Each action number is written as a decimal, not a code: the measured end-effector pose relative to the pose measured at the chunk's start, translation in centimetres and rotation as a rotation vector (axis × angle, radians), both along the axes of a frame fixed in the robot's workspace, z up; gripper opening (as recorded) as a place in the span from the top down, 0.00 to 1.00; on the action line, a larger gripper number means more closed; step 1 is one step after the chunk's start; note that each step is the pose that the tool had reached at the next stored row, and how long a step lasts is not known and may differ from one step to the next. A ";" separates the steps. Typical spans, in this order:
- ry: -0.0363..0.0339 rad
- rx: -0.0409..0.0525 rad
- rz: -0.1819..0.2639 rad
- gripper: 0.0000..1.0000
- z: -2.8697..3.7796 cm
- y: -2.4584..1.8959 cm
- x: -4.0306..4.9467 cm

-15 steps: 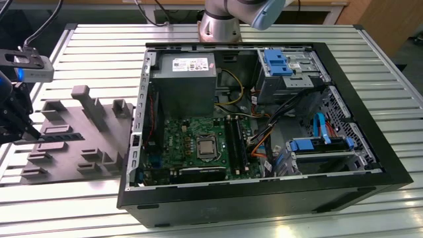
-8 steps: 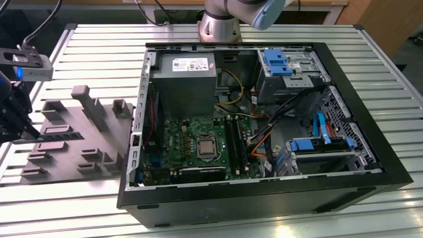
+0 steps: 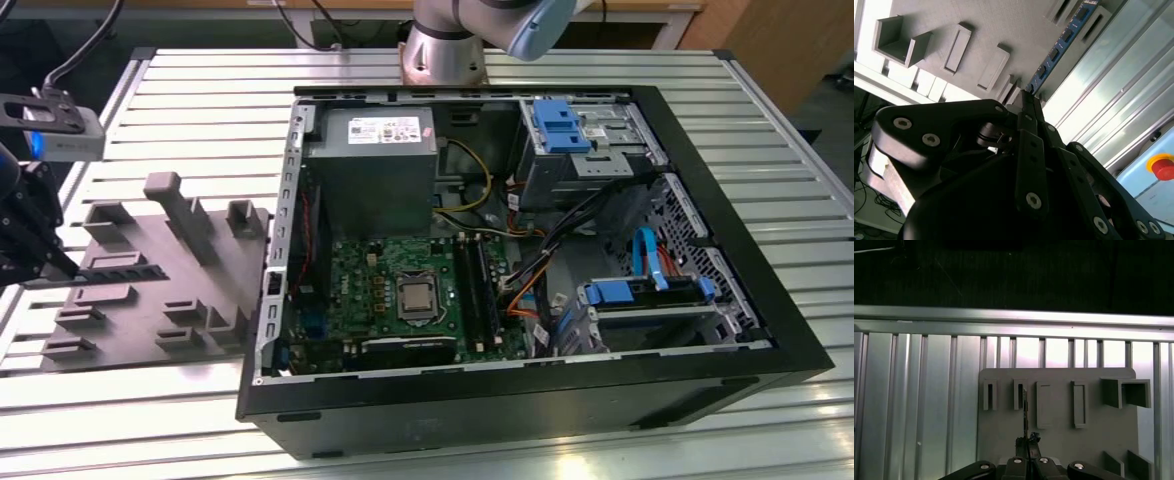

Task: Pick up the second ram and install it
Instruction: 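Pick up the second ram and move it above second insertion slot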

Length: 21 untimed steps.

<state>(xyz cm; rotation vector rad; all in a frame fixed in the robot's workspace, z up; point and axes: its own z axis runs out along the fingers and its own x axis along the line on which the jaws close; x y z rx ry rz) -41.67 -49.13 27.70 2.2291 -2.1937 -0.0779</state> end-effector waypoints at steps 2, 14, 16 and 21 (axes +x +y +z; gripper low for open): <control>0.0000 0.0000 0.000 0.88 0.07 0.00 0.00; 0.0000 0.0004 0.000 0.88 0.44 0.00 0.00; 0.0001 0.0005 0.000 0.88 0.50 0.00 0.00; 0.0000 0.0006 0.000 0.88 0.66 0.00 0.00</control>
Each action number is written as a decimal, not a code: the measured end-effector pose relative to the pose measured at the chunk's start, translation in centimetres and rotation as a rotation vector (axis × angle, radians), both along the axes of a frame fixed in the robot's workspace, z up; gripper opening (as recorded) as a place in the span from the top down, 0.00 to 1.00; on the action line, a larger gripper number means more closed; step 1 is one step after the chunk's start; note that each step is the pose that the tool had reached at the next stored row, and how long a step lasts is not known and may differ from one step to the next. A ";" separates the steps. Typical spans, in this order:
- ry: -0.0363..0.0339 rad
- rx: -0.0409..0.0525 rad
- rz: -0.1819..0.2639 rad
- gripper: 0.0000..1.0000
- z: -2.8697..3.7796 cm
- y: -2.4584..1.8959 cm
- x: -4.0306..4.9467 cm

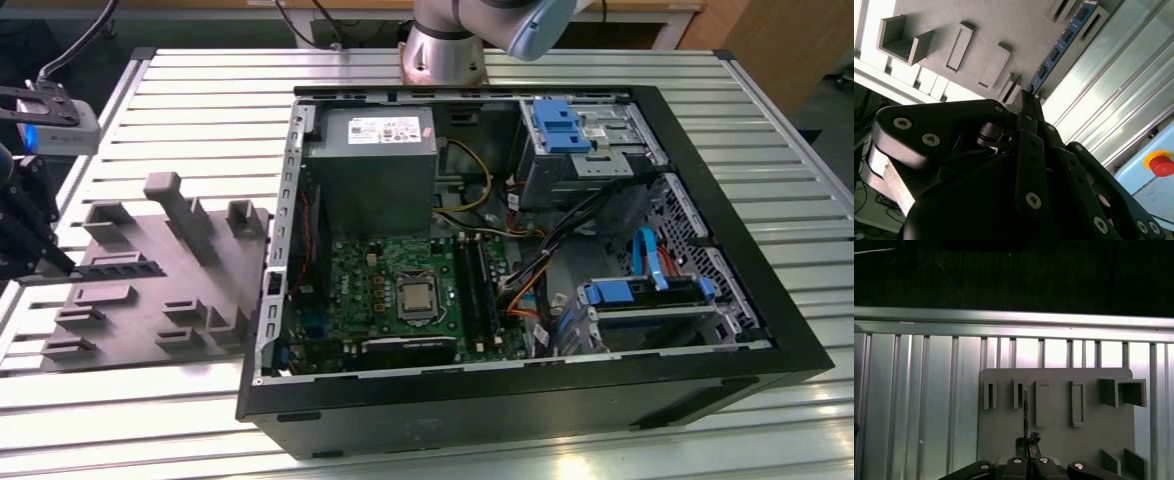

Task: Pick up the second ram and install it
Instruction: 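Pick up the second ram and move it above second insertion slot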

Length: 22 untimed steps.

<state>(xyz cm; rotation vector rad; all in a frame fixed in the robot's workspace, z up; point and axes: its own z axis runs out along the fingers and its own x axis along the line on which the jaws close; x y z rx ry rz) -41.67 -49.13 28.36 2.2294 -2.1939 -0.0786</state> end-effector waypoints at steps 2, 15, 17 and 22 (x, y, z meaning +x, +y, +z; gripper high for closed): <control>-0.0001 0.0002 0.000 0.88 0.05 0.00 0.00; 0.0000 0.0004 0.000 0.88 0.42 0.00 0.00; 0.0000 0.0005 0.000 0.88 0.46 0.00 0.00; 0.0000 0.0005 0.000 0.88 0.57 0.00 0.00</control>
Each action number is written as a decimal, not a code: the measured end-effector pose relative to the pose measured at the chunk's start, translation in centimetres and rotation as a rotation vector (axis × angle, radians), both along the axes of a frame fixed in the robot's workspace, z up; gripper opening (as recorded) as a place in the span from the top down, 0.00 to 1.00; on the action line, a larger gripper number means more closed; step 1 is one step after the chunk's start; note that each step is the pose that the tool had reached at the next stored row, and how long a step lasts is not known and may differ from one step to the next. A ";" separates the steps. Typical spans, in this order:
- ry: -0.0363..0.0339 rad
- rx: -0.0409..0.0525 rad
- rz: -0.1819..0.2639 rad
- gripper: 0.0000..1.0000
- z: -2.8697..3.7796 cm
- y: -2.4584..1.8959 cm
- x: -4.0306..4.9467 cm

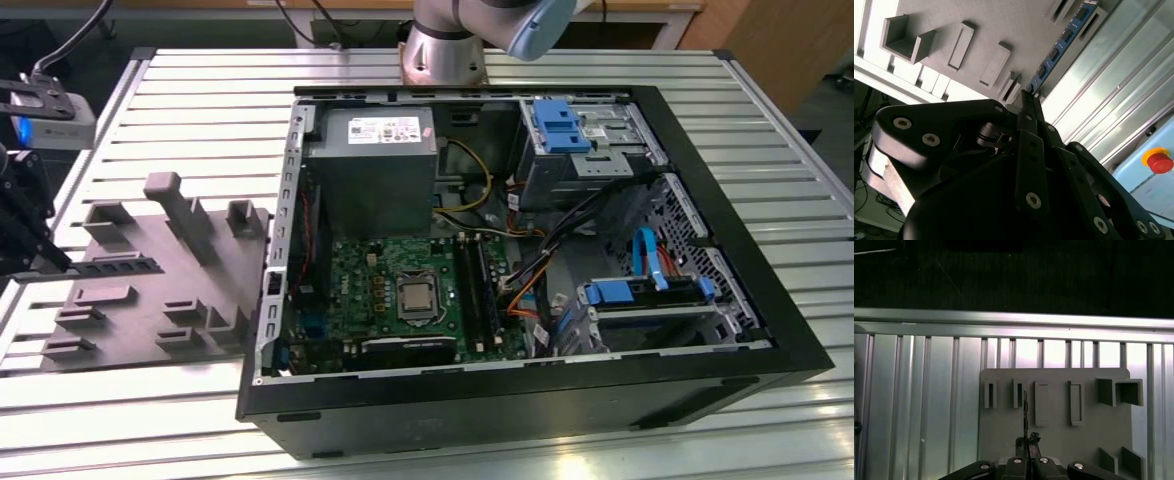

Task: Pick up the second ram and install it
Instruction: 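Pick up the second ram and move it above second insertion slot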

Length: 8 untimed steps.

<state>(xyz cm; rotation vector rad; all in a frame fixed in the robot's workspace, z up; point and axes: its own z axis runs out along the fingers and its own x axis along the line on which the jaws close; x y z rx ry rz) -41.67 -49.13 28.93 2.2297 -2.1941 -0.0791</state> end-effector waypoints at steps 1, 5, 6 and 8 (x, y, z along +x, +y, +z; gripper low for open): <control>0.0000 0.0001 0.000 0.88 0.02 0.00 0.00; 0.0000 0.0000 0.000 0.88 0.11 0.00 0.00; -0.0001 0.0001 0.000 0.88 0.13 0.00 0.00; 0.0000 0.0000 0.000 0.88 0.18 0.00 0.00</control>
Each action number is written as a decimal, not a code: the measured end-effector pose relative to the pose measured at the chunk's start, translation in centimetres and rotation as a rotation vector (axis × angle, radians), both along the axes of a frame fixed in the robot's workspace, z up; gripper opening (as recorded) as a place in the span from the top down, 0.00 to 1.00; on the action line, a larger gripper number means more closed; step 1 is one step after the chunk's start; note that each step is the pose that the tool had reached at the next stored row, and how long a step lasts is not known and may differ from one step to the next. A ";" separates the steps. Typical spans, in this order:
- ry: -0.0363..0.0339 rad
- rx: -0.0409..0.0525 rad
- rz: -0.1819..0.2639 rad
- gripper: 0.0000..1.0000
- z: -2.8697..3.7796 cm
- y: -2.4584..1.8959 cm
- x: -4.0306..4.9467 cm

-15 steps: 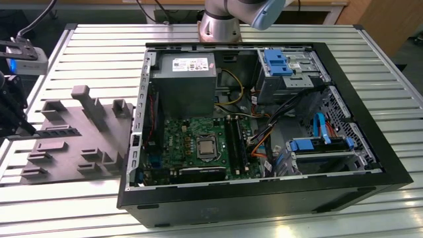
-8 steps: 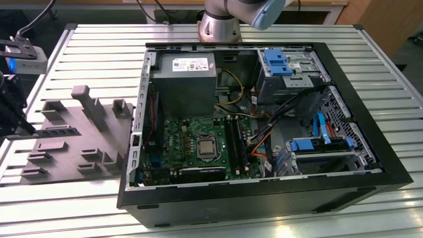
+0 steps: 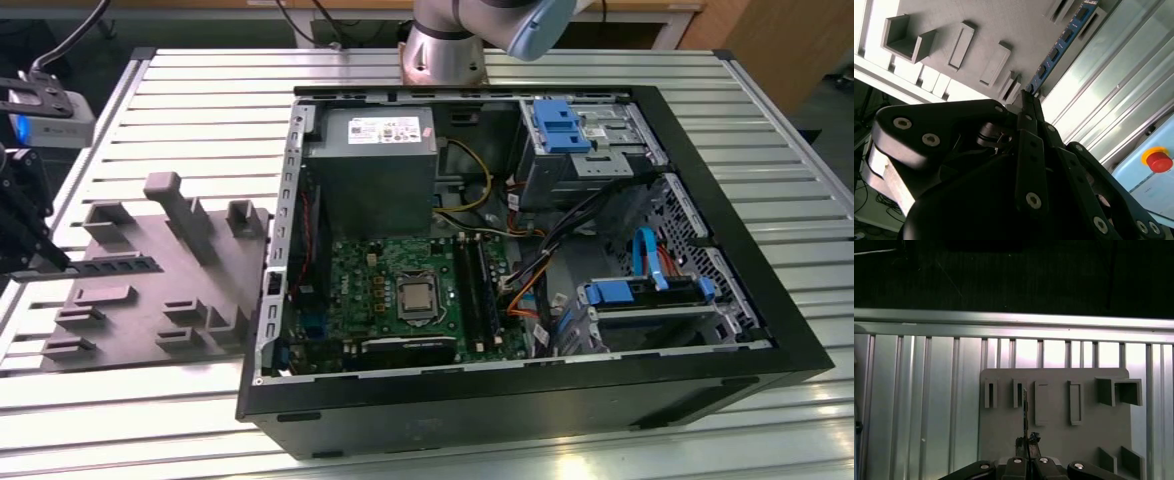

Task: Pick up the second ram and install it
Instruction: 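Pick up the second ram and move it above second insertion slot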

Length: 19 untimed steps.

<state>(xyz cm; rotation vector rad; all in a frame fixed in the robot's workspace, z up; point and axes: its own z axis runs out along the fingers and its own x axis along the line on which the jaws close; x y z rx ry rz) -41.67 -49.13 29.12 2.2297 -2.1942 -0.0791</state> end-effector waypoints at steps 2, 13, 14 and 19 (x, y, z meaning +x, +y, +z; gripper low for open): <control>0.0000 0.0001 0.000 0.88 0.05 0.00 0.00; 0.0000 0.0001 0.000 0.88 0.36 0.00 0.00; 0.0000 0.0000 0.000 0.88 0.38 0.00 0.00; 0.0000 0.0001 0.000 0.88 0.52 0.00 0.00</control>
